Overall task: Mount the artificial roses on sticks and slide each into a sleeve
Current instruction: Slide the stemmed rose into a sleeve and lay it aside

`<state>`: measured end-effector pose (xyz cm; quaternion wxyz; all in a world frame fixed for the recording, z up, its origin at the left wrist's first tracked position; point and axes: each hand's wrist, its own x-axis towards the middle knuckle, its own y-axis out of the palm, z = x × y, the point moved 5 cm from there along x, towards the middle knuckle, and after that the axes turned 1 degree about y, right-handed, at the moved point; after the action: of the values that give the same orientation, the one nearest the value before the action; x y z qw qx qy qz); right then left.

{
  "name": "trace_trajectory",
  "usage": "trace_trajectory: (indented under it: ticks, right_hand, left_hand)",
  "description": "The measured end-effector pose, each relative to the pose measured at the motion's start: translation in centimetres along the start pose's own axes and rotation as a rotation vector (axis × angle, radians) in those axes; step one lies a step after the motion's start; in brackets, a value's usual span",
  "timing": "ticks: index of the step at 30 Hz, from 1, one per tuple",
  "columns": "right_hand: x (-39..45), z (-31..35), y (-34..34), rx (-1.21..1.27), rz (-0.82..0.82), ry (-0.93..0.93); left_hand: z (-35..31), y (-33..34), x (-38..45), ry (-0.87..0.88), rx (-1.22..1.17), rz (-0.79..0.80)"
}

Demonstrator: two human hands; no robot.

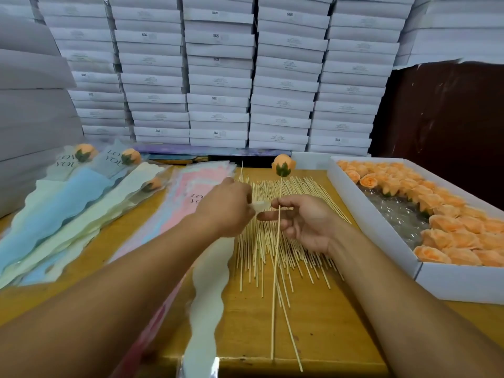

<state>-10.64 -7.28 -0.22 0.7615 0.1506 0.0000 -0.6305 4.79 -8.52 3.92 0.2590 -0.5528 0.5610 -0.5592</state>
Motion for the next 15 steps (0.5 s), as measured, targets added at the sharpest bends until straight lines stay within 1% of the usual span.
trace_trajectory:
  ticks: [3, 6, 7, 9, 11, 12, 13, 15]
  right_hand:
    - [0.0, 0.2, -0.2, 0.047, 0.011, 0.013]
    - [-0.1, 0.0, -0.1, 0.035, 0.041, 0.027]
    - [-0.1, -0.1, 0.0, 0.017, 0.051, 0.029]
    - [-0.1, -0.1, 0.0, 0.002, 0.065, 0.031]
    - [-0.2, 0.0, 0.0, 0.020, 0.074, 0.032]
    - [-0.2, 0.1, -0.1, 0.025, 0.071, 0.029]
    - [-0.2, 0.2, -0.2, 0.025, 0.068, 0.022]
    - [-0.3, 0.2, -0.2, 0.012, 0.073, 0.013]
  left_hand:
    - [-2.2, 0.4, -1.1, 0.101, 0.032, -0.041]
    - [-3.9, 0.6, -1.9, 0.219, 0.024, -0.066]
    - [-4.2, 0.6, -2.0, 0.246, -0.004, -0.046]
    - [-4.0, 0.5, -1.8, 0.248, -0.131, 0.061]
    - [-3.0, 0.3, -1.3, 0.191, -0.354, 0.181]
    - [-2.4, 0.0, -1.1, 0.144, -0.473, 0.176]
    - [-1.6, -0.4, -0.7, 0.070, -0.582, 0.122]
    - [0.6, -0.6, 0.0, -0.154, -0.733, -0.021]
